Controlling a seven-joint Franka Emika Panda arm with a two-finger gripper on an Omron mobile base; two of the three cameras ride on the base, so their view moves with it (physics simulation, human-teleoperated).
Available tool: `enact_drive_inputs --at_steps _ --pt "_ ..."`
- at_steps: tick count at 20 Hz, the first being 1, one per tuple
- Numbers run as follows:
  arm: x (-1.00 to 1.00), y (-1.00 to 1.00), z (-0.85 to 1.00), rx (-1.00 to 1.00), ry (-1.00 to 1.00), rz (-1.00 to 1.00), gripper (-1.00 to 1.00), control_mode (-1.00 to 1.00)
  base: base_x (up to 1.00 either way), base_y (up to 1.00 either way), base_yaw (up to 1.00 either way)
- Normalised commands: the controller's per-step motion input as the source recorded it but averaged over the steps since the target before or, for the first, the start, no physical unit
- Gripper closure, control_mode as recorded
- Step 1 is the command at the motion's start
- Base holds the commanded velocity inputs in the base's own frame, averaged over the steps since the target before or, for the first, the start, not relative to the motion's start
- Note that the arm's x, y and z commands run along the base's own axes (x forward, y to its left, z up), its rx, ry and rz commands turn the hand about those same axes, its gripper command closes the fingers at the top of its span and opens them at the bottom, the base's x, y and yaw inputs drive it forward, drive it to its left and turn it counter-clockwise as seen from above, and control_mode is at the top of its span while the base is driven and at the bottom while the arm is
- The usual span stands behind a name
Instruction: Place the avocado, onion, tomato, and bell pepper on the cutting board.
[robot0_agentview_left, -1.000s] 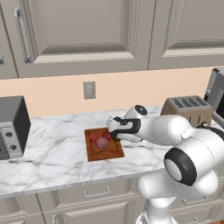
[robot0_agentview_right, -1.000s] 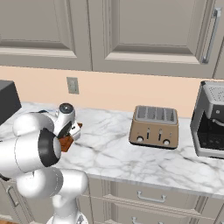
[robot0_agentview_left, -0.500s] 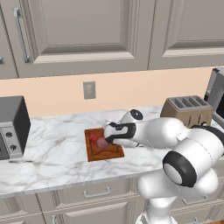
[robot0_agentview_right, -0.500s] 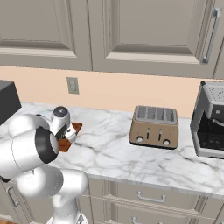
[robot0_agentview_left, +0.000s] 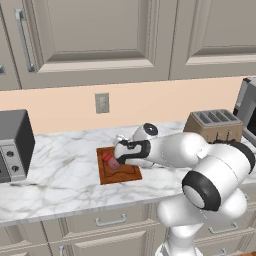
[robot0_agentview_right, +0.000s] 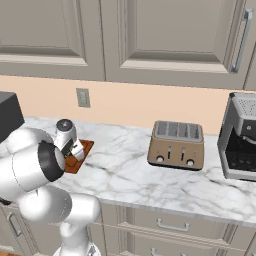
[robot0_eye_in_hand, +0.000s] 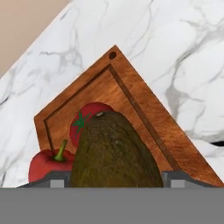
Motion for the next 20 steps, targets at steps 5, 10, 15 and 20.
enact_drive_inputs --at_steps 5,10,15,20 --pt "0.0 0.02 0.24 -0.01 0.0 -0.06 -1.0 -1.0 0.0 0.0 0.0" --pt "0.0 0.0 0.4 -0.03 0.0 -0.09 -1.0 -1.0 0.0 0.0 0.0" --pt "-0.28 0.0 0.88 -0.01 -0.03 -0.08 -1.0 -1.0 0.0 0.0 0.0" --pt "-0.64 0.11 0.69 -0.03 -0.09 -0.01 -1.0 -1.0 0.0 0.0 0.0"
